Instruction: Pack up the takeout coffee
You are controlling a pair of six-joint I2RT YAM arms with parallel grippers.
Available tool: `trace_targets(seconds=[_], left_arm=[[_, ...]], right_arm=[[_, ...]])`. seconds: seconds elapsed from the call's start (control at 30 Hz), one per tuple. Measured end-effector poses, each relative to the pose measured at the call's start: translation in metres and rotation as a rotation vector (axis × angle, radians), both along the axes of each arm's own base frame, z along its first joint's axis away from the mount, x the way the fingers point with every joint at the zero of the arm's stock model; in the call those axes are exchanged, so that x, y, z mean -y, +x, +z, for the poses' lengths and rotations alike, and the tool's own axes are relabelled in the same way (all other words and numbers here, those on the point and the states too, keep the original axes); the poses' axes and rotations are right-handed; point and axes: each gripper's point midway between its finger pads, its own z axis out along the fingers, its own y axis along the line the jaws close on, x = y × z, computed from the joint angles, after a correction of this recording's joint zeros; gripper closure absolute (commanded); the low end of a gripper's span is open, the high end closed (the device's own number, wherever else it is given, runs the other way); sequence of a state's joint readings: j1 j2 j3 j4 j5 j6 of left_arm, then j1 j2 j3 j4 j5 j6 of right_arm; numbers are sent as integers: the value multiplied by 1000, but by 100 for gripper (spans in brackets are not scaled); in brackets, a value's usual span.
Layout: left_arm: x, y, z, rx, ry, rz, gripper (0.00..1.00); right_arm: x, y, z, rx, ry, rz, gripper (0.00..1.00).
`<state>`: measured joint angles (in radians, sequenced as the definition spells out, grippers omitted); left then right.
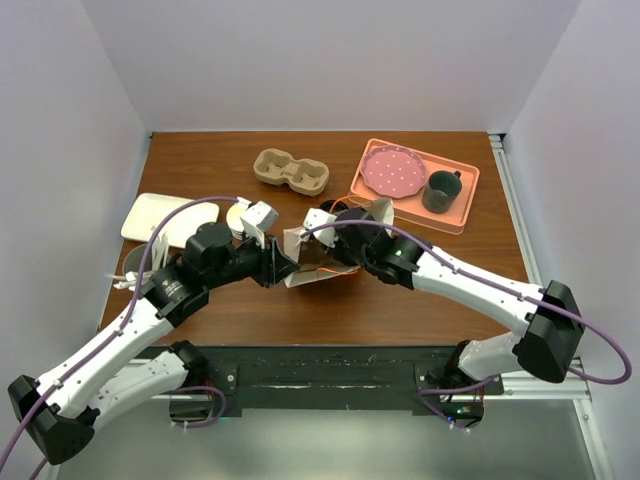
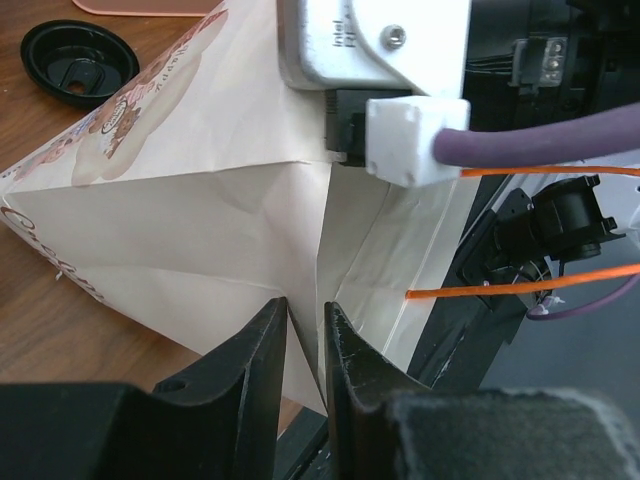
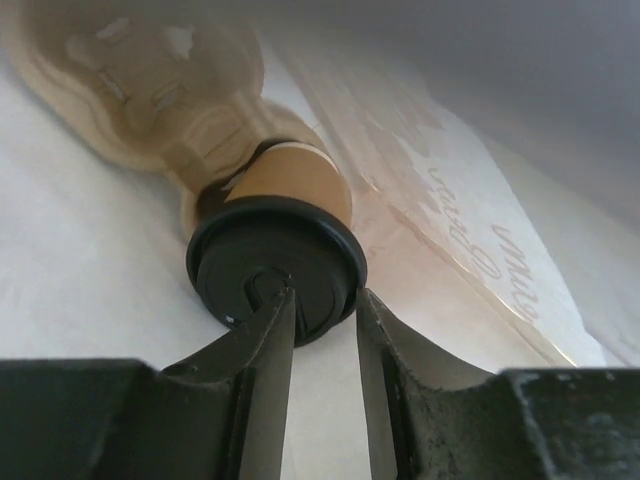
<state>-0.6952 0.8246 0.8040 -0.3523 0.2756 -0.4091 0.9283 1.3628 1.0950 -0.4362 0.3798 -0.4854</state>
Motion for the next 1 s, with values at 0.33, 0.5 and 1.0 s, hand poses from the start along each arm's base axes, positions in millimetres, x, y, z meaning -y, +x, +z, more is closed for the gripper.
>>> trace_targets(seconds=[0.33, 0.5, 1.0], left_arm=[[0, 0, 0, 0, 1, 1, 70], [0, 1, 0, 0, 2, 4, 67], [1, 20, -10, -41, 80, 61, 48]], right_arm=[[-5, 22, -16, 14, 7, -70, 58], [-4, 22, -12, 20, 21, -76, 41], [14, -22, 7, -8, 108, 59, 35]])
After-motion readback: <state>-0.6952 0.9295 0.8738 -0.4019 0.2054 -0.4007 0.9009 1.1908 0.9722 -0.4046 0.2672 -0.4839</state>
